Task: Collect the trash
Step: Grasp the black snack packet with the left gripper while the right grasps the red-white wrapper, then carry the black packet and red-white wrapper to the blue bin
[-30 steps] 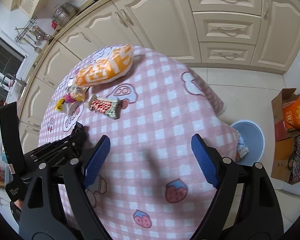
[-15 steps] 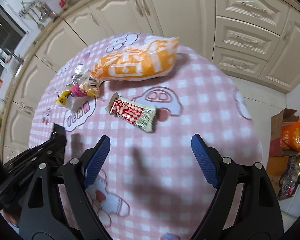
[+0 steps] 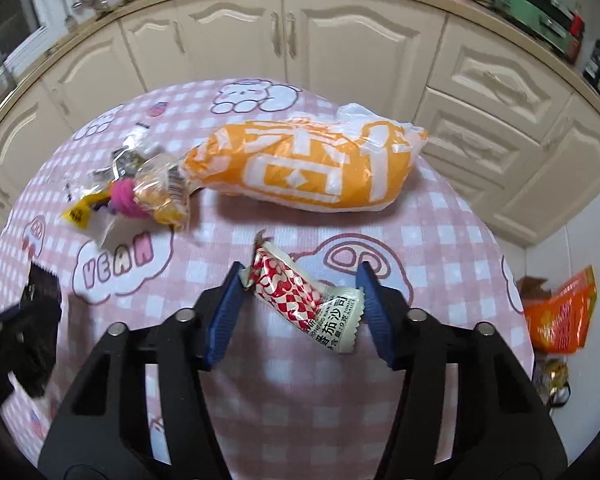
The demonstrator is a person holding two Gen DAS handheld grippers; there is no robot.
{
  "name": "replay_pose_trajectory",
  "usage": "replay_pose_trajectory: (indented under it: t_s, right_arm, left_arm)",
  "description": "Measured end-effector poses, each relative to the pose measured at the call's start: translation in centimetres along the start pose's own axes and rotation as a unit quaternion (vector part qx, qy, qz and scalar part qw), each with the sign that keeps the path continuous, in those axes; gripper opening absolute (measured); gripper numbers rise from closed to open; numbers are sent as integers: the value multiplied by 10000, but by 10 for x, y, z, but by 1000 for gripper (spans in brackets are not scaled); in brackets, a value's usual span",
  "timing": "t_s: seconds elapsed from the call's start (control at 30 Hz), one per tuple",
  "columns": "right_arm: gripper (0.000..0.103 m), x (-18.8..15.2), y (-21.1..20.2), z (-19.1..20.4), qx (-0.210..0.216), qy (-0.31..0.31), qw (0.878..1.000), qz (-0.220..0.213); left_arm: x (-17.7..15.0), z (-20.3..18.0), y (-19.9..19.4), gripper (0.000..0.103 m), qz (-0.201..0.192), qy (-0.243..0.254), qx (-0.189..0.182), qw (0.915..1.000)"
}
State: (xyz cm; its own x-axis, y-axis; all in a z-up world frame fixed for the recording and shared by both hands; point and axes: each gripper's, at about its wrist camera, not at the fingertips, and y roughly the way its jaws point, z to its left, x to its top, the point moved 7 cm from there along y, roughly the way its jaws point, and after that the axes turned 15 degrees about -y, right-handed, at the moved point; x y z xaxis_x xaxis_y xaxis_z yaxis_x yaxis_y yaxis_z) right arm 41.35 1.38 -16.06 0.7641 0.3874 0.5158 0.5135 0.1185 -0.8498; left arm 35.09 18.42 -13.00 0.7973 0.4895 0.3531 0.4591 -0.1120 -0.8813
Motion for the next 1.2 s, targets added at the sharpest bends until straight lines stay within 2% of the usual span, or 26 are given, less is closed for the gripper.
replay_pose_trajectory:
  t_s: [0.13,0.27,0.4,0.8,1.2]
  right_arm:
    - [24,-6,-6,-11,638,373,9973,36]
    - [23,-20,-15,-21,1044,674,9922,89]
    - [23,-33,-29,-30,1158,877,9894,12]
    - [23,-80,-71,-88,1045,1483,9831,-225]
    - [24,-145,-102,-169,695,2215,9720,-370]
  left_arm:
    - [-3,-2,-2,11,0,10,-19,10000]
    - [-10,-10,-5,11,4,92,-44,9999]
    - [-20,-28,-12,11,-36,305,-95,9995]
    - [-76,-106,-24,11,148,1049,-396,9936]
    - [-145,-204,-26,11,413,1930,-779,9772]
